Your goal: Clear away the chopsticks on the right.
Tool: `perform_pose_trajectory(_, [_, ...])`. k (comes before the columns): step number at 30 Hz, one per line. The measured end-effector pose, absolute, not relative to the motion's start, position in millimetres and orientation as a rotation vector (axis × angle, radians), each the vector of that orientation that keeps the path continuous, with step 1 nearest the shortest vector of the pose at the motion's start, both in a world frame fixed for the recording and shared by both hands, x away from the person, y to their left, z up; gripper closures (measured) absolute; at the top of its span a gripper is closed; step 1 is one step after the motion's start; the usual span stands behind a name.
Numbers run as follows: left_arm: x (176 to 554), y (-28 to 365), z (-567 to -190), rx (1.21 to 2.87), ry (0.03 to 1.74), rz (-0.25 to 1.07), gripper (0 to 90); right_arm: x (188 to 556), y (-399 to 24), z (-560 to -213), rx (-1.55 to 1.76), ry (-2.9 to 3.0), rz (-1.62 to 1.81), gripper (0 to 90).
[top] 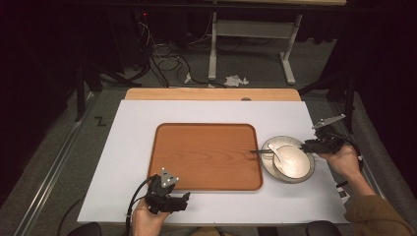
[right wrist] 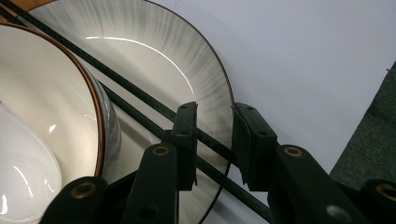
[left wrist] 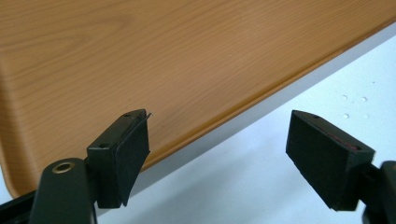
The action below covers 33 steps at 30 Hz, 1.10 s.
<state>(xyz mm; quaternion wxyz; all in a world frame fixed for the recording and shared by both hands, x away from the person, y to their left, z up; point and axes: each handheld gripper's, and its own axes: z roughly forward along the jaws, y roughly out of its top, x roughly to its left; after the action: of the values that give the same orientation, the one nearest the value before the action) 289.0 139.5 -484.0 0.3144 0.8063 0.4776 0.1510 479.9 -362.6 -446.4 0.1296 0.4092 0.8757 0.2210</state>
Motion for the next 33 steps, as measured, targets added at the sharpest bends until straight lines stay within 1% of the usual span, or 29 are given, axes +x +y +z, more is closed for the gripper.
perform_pose_trajectory(7, [288.1, 140.0, -484.7, 2.126, 1.266, 0.400, 21.7, 480.4, -363.0, -447.2, 1.156, 2.566, 0.611, 72.5])
perform_pose_trajectory(12, [288.1, 139.7, -484.8, 2.126, 1.266, 0.402, 21.7, 478.8, -364.9, -446.5, 1.127, 2.580, 0.597, 76.6])
perform_pose_trajectory(16, [288.4, 139.7, -484.7, 2.126, 1.263, 0.402, 21.7, 477.4, -367.1, -446.7, 1.114, 2.582, 0.597, 77.8])
perform_pose_trajectory(23, [288.5, 139.8, -484.5, 2.125, 1.263, 0.402, 21.7, 480.2, -360.3, -447.8, 1.114, 2.603, 0.589, 77.1])
perform_pose_trajectory(28, [288.6, 139.5, -484.8, 2.130, 1.260, 0.398, 21.7, 479.5, -360.3, -447.1, 1.095, 2.614, 0.564, 80.1])
perform_pose_trajectory(33, [288.6, 138.9, -485.0, 2.132, 1.259, 0.399, 21.7, 480.0, -360.4, -448.5, 1.105, 2.620, 0.556, 78.0])
